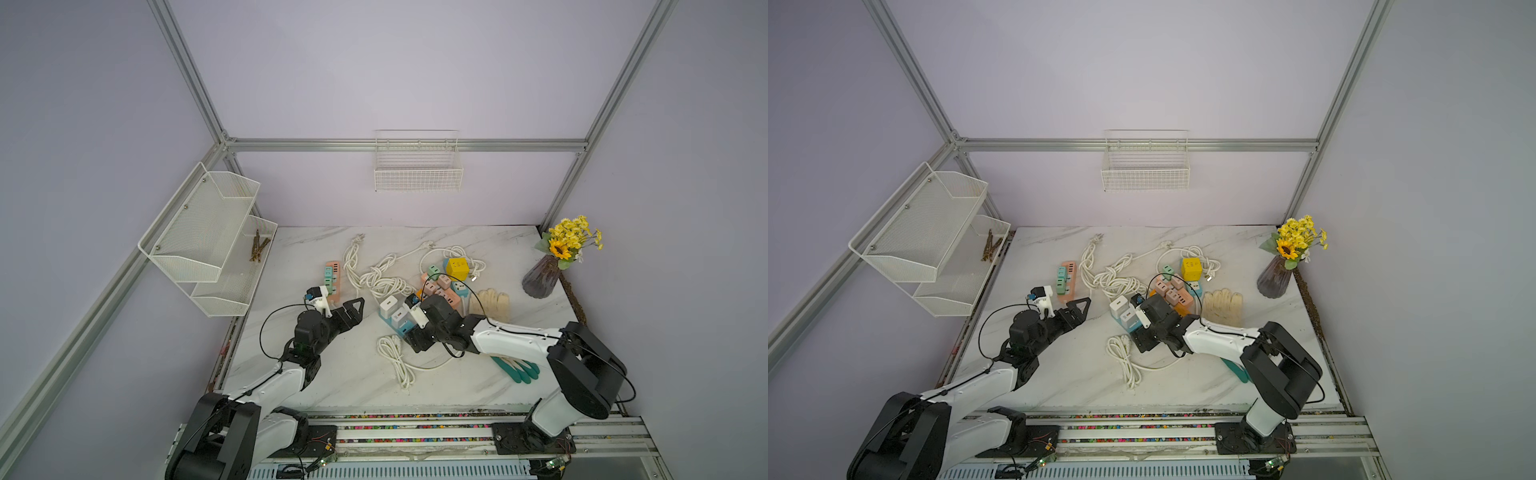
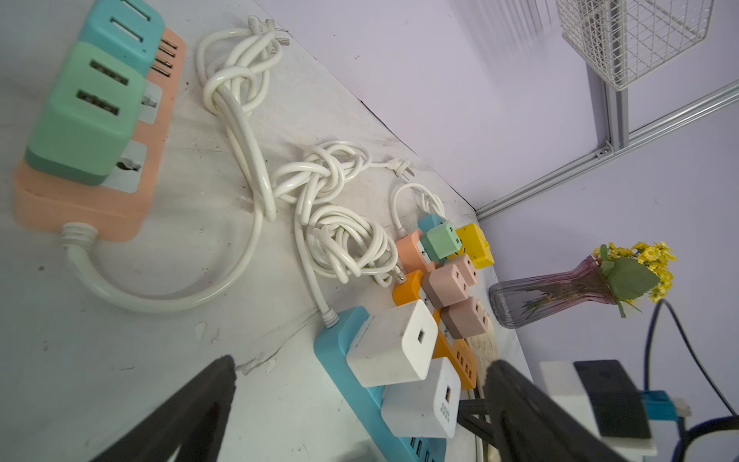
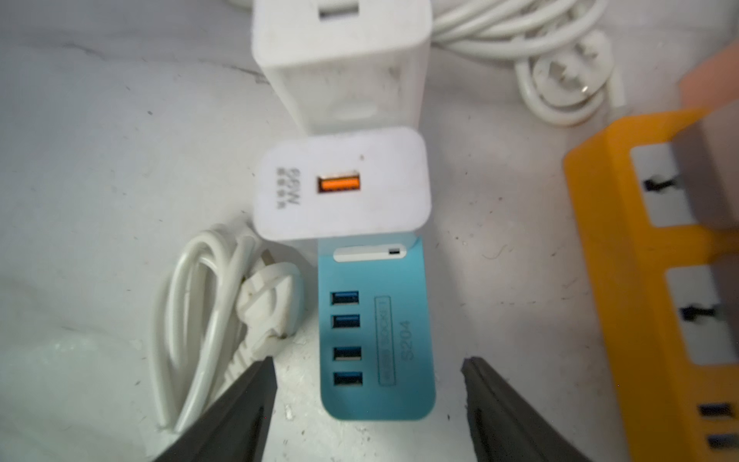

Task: Pull the plug off the socket
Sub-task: Move the socket to the center of the board, then remove the plug from the socket.

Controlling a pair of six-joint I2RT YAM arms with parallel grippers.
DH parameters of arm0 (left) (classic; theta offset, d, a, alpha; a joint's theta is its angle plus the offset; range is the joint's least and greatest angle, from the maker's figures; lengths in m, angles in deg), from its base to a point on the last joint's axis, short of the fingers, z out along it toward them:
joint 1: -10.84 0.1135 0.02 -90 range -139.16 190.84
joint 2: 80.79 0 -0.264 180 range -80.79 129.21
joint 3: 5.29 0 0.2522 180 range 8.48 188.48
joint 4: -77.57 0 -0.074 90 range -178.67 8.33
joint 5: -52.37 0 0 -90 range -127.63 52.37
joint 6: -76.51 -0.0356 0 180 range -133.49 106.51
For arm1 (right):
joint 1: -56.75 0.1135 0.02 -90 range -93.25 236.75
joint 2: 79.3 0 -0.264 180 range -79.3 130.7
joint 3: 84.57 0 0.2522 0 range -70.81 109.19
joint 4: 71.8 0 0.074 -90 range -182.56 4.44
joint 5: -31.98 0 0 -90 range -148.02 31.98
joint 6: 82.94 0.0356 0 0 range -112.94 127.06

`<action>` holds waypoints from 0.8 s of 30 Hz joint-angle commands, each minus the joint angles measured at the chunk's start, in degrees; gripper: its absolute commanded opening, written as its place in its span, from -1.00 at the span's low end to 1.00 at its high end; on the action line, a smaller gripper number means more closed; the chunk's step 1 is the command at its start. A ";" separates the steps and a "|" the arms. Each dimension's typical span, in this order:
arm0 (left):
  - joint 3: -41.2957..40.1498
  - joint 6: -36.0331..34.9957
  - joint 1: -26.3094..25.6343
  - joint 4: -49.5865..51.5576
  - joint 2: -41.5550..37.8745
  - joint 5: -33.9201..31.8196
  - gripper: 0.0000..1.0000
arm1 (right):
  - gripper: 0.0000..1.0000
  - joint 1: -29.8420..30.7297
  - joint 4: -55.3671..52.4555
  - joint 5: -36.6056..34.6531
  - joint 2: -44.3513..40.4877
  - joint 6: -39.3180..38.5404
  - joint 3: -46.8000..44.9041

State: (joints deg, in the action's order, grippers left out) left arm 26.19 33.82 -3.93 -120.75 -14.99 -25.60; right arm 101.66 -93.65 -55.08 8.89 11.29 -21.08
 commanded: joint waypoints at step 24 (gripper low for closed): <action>1.03 4.35 -1.89 -8.01 8.58 2.79 0.99 | 0.61 0.54 -6.95 -2.55 13.78 -2.59 18.76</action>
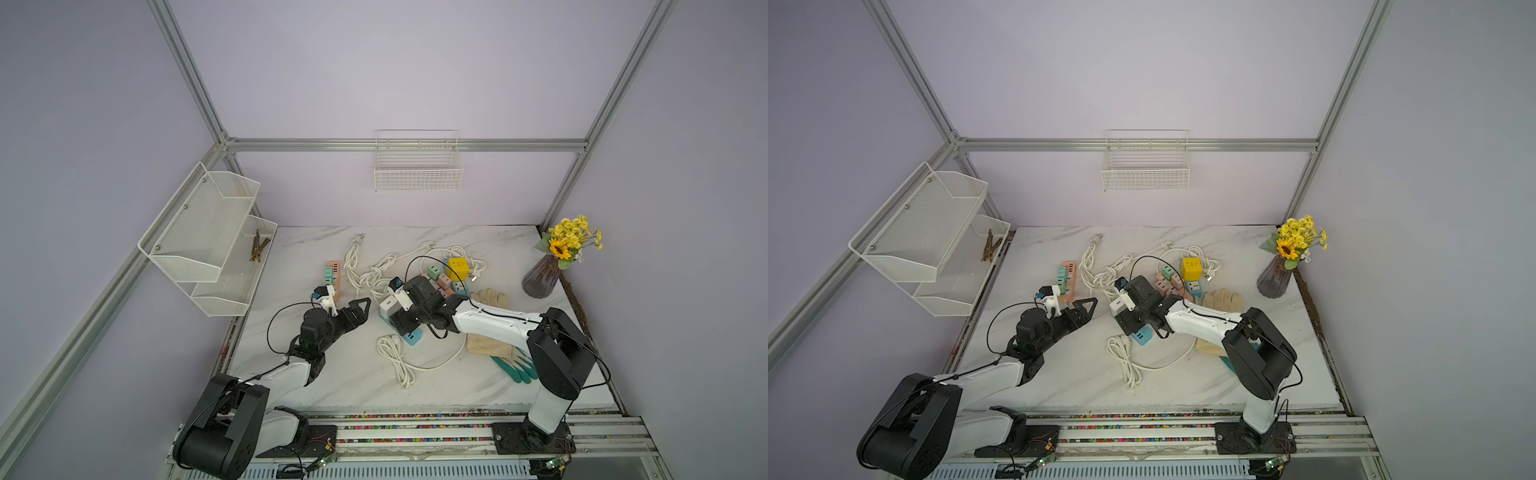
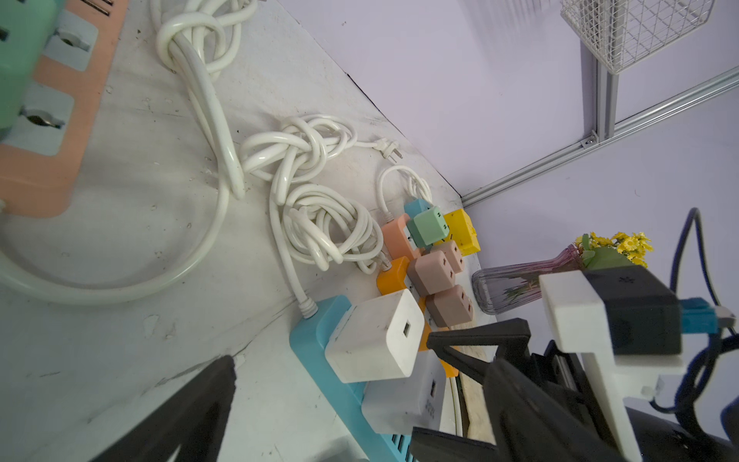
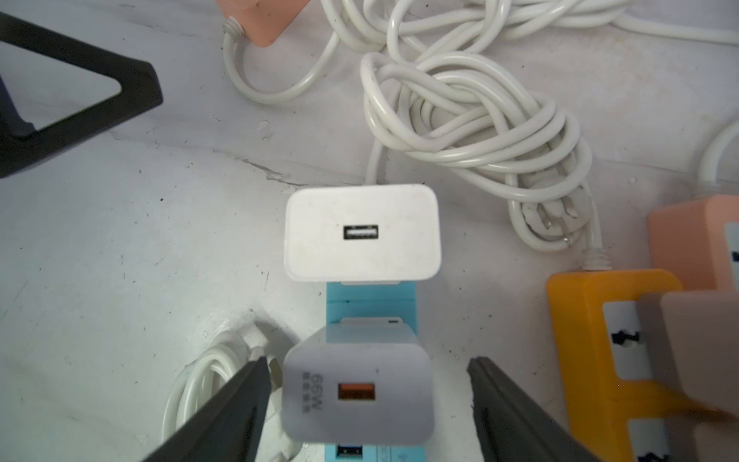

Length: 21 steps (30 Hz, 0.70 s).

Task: Pull the plug off the socket
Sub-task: Remove the plug from the socket.

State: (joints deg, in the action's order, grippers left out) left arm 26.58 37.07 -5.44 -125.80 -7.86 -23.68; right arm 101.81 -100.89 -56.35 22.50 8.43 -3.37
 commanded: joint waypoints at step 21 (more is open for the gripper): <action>5.81 0.67 -3.41 -5.22 12.08 7.25 1.00 | -0.10 0.47 5.33 0.22 1.91 0.35 -0.22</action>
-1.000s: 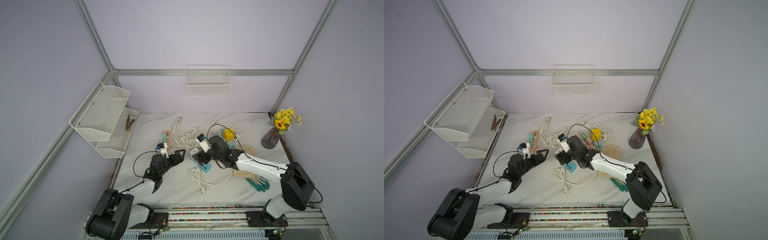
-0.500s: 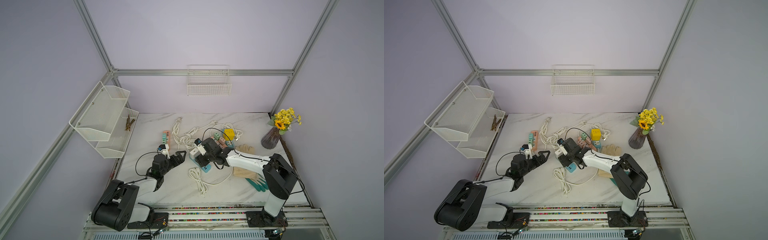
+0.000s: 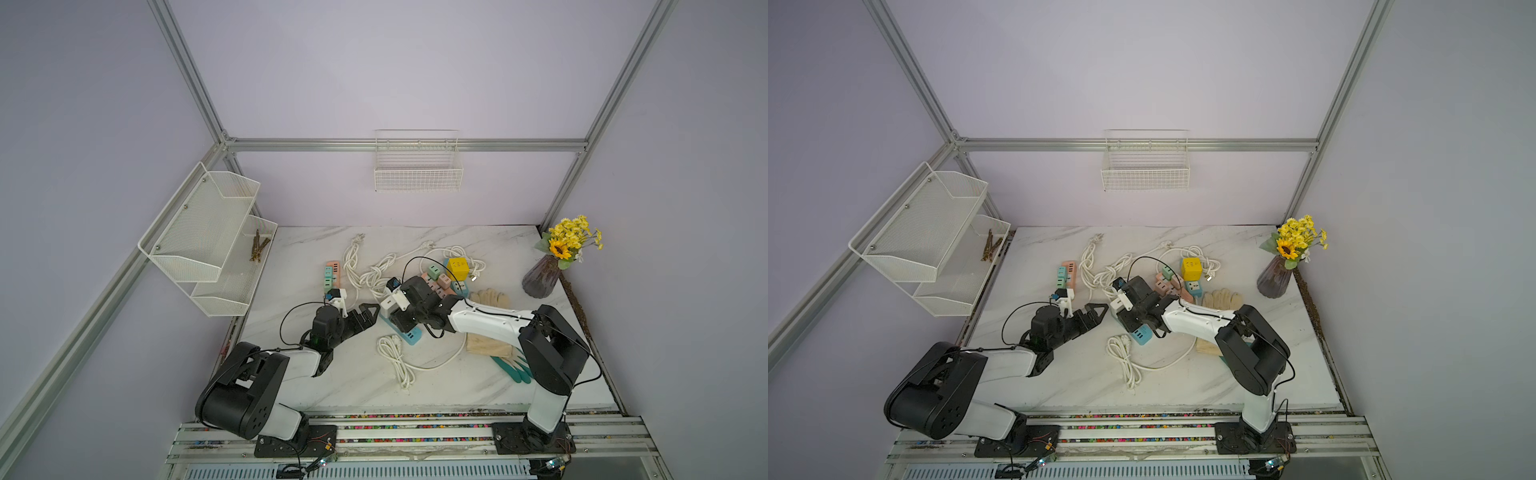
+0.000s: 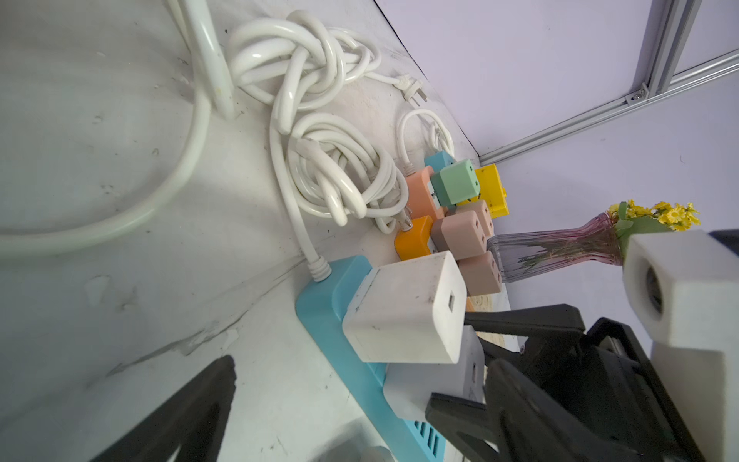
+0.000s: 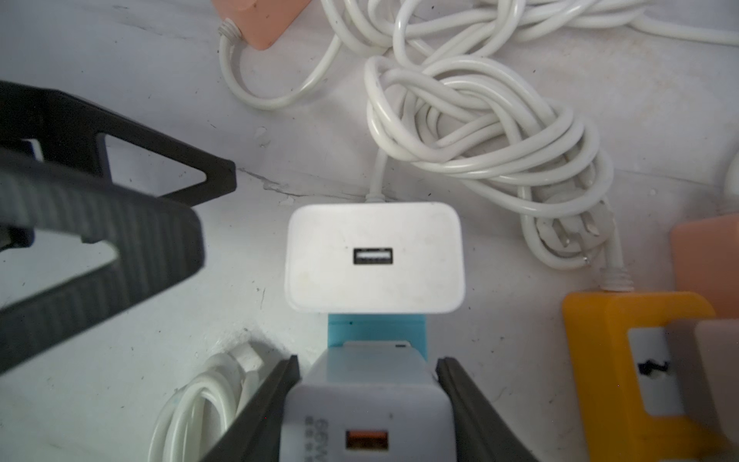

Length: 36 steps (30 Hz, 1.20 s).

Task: Pull the plug off the socket
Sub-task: Remove the plug from the socket.

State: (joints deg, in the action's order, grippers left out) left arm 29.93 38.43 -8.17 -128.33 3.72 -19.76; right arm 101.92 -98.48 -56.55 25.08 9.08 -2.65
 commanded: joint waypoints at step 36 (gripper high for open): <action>12.78 4.05 -2.76 18.35 14.43 -2.49 0.35 | -0.22 6.62 4.16 -7.11 -4.34 -0.67 -2.10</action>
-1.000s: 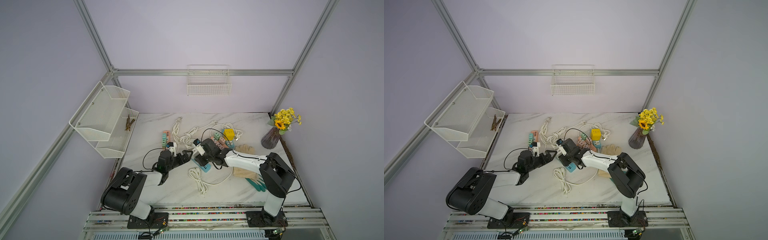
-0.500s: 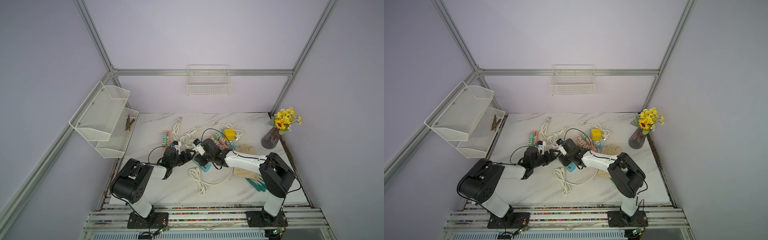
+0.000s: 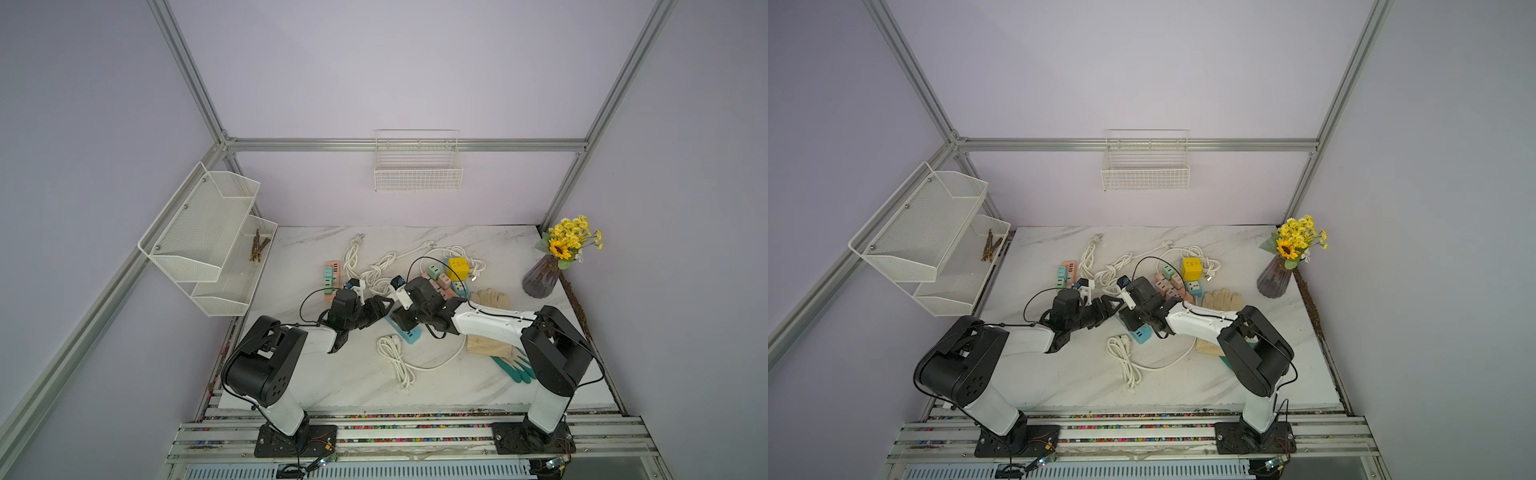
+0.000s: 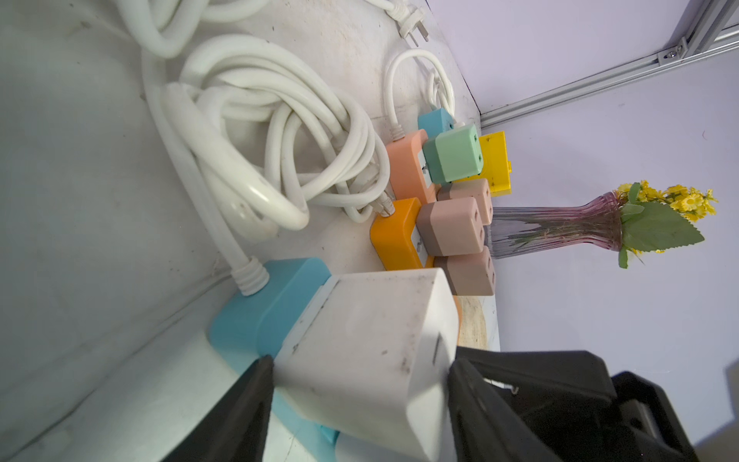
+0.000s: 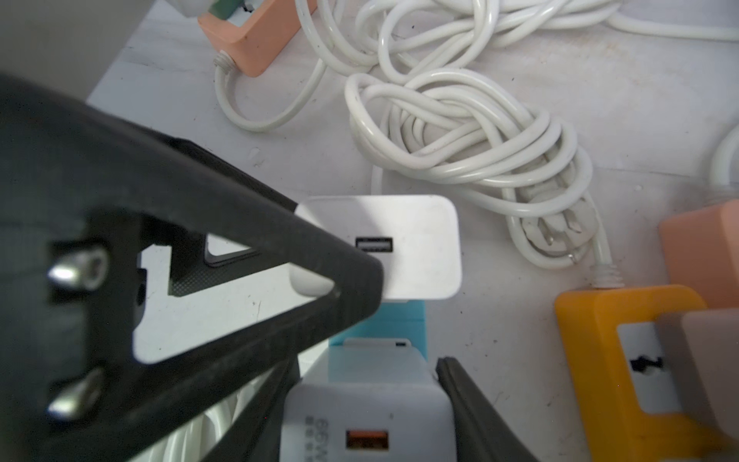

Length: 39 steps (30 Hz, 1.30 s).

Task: Pull the plug off the socket
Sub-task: Remove the plug from the socket.

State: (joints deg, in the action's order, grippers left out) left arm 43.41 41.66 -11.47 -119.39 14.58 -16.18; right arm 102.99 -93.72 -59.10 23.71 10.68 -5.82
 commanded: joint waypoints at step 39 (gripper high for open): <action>-16.97 -22.69 1.90 8.68 -47.71 -26.37 0.88 | -0.24 -4.24 46.31 47.38 -21.61 25.60 -23.94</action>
State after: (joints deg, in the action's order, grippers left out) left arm 30.08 21.25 -9.81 -111.57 -28.56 -30.43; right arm 98.73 -63.30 -24.02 -0.75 28.03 -29.03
